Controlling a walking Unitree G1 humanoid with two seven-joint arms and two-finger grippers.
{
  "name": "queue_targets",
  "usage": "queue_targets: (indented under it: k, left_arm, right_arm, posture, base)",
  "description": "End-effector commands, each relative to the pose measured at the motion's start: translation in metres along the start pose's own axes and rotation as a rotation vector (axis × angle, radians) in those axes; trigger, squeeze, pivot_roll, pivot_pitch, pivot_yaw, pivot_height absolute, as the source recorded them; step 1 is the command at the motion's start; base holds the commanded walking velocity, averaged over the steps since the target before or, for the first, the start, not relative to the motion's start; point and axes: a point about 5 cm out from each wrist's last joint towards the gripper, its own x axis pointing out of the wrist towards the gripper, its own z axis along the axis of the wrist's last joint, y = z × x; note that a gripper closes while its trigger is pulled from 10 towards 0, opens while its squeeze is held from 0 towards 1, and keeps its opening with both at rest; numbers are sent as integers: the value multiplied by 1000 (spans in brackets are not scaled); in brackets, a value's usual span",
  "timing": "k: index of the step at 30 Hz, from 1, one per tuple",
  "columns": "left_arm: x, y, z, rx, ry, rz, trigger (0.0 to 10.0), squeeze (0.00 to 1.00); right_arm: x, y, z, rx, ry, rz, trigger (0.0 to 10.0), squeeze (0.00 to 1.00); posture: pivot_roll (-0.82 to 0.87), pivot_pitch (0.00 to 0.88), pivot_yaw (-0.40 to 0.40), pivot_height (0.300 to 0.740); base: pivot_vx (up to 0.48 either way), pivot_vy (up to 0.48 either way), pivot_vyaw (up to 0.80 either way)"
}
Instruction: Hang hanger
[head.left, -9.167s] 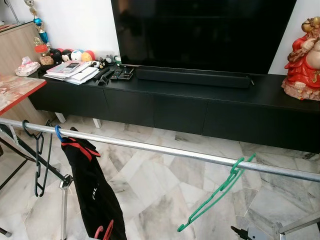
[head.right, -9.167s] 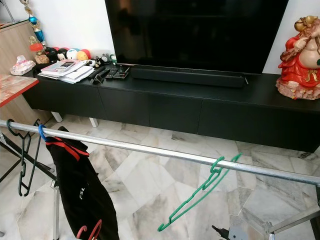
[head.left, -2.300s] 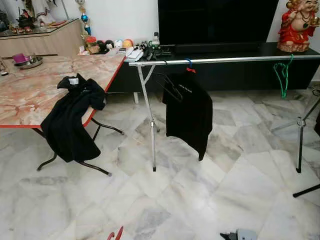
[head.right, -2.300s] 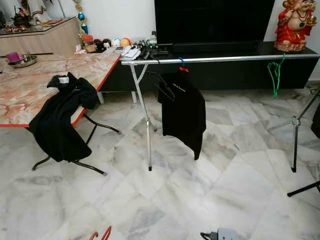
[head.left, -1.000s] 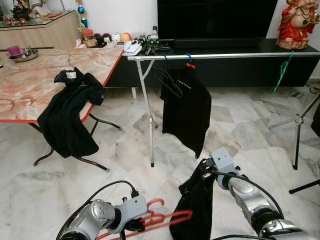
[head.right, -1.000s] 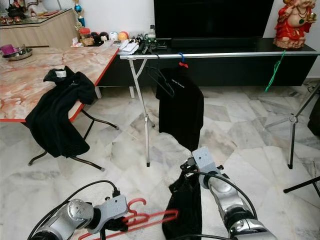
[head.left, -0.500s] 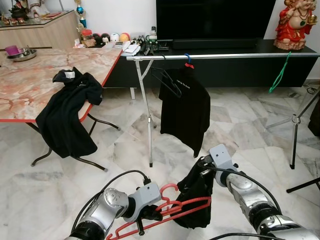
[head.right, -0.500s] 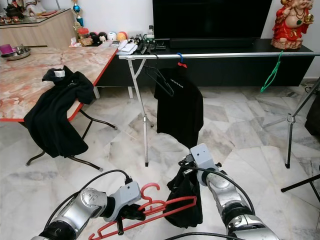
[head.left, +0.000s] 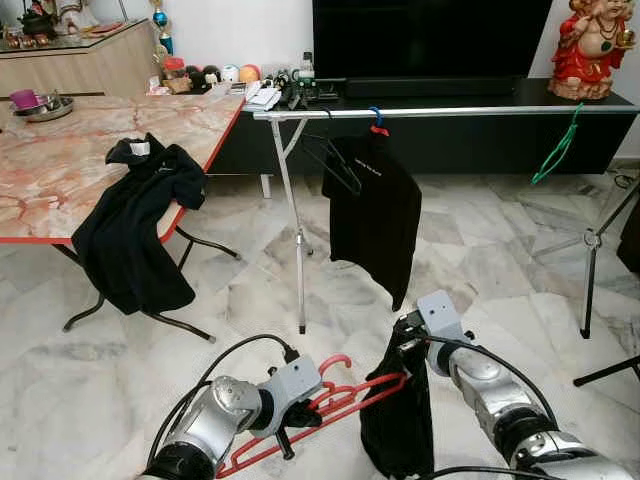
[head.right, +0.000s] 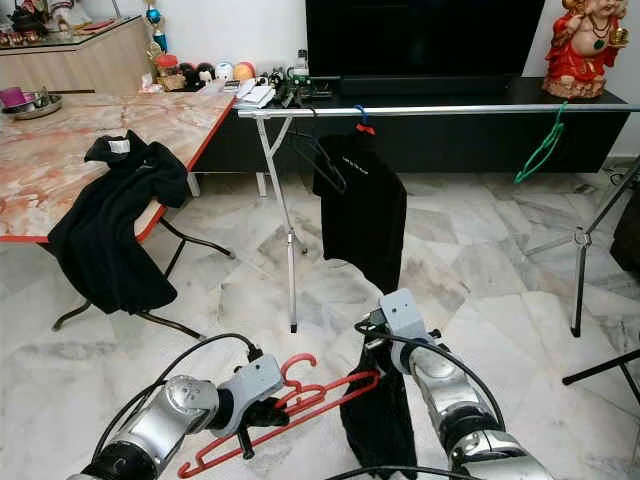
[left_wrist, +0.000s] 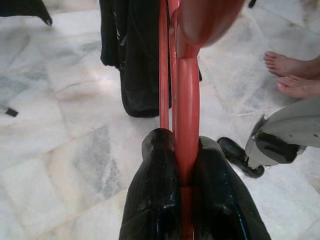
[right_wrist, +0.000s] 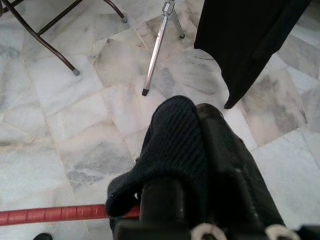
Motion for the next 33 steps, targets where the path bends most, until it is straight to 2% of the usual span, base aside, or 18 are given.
queue_targets:
  k: [1, 8, 11, 14, 19, 21, 26, 28, 33]
  left_arm:
    - [-1, 2, -3, 13, 25, 11, 10000, 0]
    - [2, -2, -1, -17, 2, -16, 10000, 0]
    - [3, 3, 4, -38, -26, 44, 10000, 0]
    - [2, 8, 6, -22, -23, 98, 10000, 0]
    - [1, 18, 10, -42, -35, 203, 10000, 0]
    - [1, 18, 10, -45, -40, 201, 10000, 0]
    - [6, 8, 16, -64, -82, 110, 10000, 0]
    - [7, 4, 16, -69, -85, 63, 10000, 0]
    - [6, 0, 17, -70, -99, 24, 10000, 0]
  right_arm:
    - [0, -1, 2, 13, -16, -4, 10000, 0]
    - [0, 0, 7, 18, -38, 22, 10000, 0]
    - [0, -1, 9, 57, -50, 17, 10000, 0]
    - [0, 0, 10, 105, -64, 18, 10000, 0]
    - [0, 0, 6, 119, -62, 19, 10000, 0]
    - [0, 1, 5, 124, -61, 21, 10000, 0]
    - [-1, 7, 5, 138, -86, 55, 10000, 0]
    - [-1, 6, 8, 123, -102, 64, 10000, 0]
    - [-1, 0, 16, 99, -118, 61, 10000, 0]
  posture:
    - [56, 16, -5, 740]
    - [57, 16, -6, 740]
    - [61, 18, -8, 740]
    - [59, 21, -8, 740]
    - [56, 21, -8, 740]
    - [56, 21, -10, 740]
    - [56, 21, -9, 740]
    - [56, 21, -9, 740]
    - [58, 22, -11, 740]
  base:
    - [0, 0, 0]
    - [0, 0, 0]
    - [0, 0, 0]
    - [0, 0, 0]
    - [0, 0, 0]
    - [0, 0, 0]
    - [0, 0, 0]
    - [0, 0, 0]
    - [0, 0, 0]
